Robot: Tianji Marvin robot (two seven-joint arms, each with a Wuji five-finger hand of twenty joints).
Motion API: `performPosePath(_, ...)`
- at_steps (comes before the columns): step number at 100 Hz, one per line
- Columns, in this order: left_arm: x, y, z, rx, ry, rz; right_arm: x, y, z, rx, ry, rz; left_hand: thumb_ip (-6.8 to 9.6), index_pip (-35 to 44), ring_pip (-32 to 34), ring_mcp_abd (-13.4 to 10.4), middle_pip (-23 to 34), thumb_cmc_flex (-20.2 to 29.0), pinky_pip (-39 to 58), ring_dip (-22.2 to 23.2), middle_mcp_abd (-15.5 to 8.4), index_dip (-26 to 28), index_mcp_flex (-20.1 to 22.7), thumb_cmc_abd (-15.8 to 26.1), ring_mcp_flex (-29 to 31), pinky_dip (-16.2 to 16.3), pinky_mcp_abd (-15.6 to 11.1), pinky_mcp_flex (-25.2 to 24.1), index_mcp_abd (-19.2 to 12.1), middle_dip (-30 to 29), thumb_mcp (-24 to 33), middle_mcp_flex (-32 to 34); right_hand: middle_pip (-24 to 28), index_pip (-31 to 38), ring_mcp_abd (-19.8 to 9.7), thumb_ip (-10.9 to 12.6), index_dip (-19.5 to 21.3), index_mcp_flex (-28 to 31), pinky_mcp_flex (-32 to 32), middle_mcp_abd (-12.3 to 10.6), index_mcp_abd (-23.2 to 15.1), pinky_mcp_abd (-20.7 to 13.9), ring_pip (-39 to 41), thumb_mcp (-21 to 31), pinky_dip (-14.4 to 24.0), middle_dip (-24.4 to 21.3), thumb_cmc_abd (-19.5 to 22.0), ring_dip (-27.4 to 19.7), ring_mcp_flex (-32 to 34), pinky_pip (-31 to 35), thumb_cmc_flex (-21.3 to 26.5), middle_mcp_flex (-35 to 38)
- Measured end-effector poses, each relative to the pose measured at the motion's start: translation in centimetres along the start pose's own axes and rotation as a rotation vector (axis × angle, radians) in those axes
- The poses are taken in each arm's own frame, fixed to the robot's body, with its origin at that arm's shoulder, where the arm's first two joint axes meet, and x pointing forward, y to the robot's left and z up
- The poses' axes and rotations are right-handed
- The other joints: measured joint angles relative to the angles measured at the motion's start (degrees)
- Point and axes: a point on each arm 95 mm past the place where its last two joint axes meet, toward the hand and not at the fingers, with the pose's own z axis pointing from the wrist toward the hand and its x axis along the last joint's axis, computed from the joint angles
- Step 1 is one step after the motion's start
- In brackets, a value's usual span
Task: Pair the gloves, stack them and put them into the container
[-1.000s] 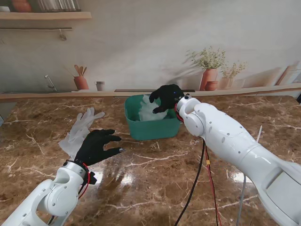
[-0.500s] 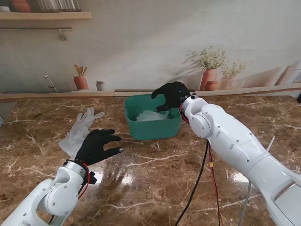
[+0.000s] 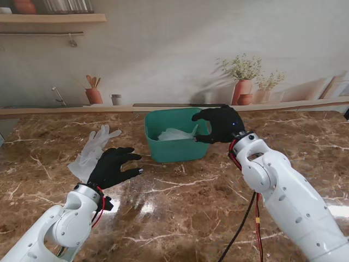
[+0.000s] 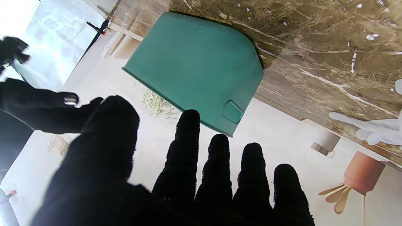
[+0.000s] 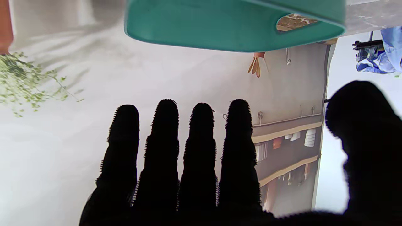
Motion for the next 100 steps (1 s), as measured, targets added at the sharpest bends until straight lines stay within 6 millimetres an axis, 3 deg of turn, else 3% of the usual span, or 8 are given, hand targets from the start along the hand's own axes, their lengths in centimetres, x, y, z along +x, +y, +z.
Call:
performPosePath(16,-0.1,0.1,-0.1,0.002,0.005,-0.003,0.4,-0.8,-3.8,0.009,-0.033,0.060,0.01,-0.1,0.0,0.0,-0.5,0.0,0.0,-0.1,-0.2,-0.5,-1.4,0.0,0.0,0.0,0.4,0.0,0.0,0.0,0.0,0.0,-0.7,-1.3,0.1,0.0,0.0,-1.9,-0.8,0.0,1.3,0.0,-0.3,0.0,-0.1,0.0,0.5,-0.4,-1.6,-0.6,0.0,-0.6)
performPosePath(44,-0.1,0.3,-0.1,-0.002,0.016,-0.014,1.8,-5.1,-9.2,-0.029,-0.148,0.188,0.64,-0.6,0.0,0.0,-0.5,0.1,0.0,-0.1,-0.5,-0.6,-1.4,1.2,0.0,0.0,0.5,-0.6,0.0,-0.3,-1.2,0.0,-2.5,-2.2,0.1,0.0,-0.7,-3.5,-1.6,0.3,3.4,0.0,-0.9,0.1,-0.7,-0.9,1.0,-0.5,-3.6,-1.3,-0.7,-3.6)
performPosePath(60,0.0,0.4,-0.1,-0.007,0.019,-0.017,2.3,-7.0,-10.8,0.037,-0.171,0.211,0.63,-0.6,0.0,0.0,-0.5,0.1,0.7,-0.1,-0.5,-0.7,-1.4,1.2,0.0,0.5,1.5,-0.6,-0.1,-0.4,-1.2,0.0,-2.8,-2.2,0.1,0.0,-0.7,-3.5,-1.7,0.6,3.5,0.0,-0.9,0.1,-0.7,-1.4,1.0,-0.5,-3.6,-1.5,-0.7,-4.0)
performPosePath(76,-0.8,-0.3,-0.2,-0.018,0.001,0.048,2.0,-7.4,-11.5,0.054,-0.187,0.214,0.92,-0.6,0.0,0.0,-0.5,1.6,4.9,-0.1,-0.5,-0.7,-1.4,1.1,0.0,2.9,2.2,-0.6,-0.4,-0.6,-2.4,0.0,-2.8,-2.2,0.1,0.0,-0.7,-3.5,-1.8,0.7,3.5,0.0,-0.9,0.1,-0.7,-1.5,1.0,-1.3,-3.6,-1.9,-0.7,-4.1)
performPosePath(84,-1.8,-1.6,-0.3,-0.010,-0.030,0.126,1.8,-7.2,-11.6,0.051,-0.189,0.211,0.92,-0.3,0.0,0.0,-0.5,1.1,7.9,0.6,-0.5,-0.7,-1.4,0.3,0.1,4.0,3.7,-0.8,-0.4,-0.6,3.5,0.0,-2.8,-2.2,0.1,0.0,-0.7,-3.5,-1.8,0.7,3.5,0.1,-0.9,0.1,-0.7,-1.5,1.0,-1.3,-3.6,-1.9,-0.7,-4.1)
performPosePath(100,-4.1,-4.3,-0.2,-0.044,-0.088,0.221,1.8,-7.2,-11.5,0.066,-0.186,0.212,0.92,0.8,0.0,0.0,-0.5,0.5,11.9,1.6,-0.4,-0.4,-1.3,-2.2,0.2,5.6,4.3,-1.2,-0.5,-0.6,9.2,0.0,-2.8,-2.2,0.1,0.0,-0.7,-3.5,-1.8,0.8,3.5,0.3,-0.9,0.1,-0.7,-2.1,1.1,-1.4,-3.6,-2.0,-0.7,-4.1)
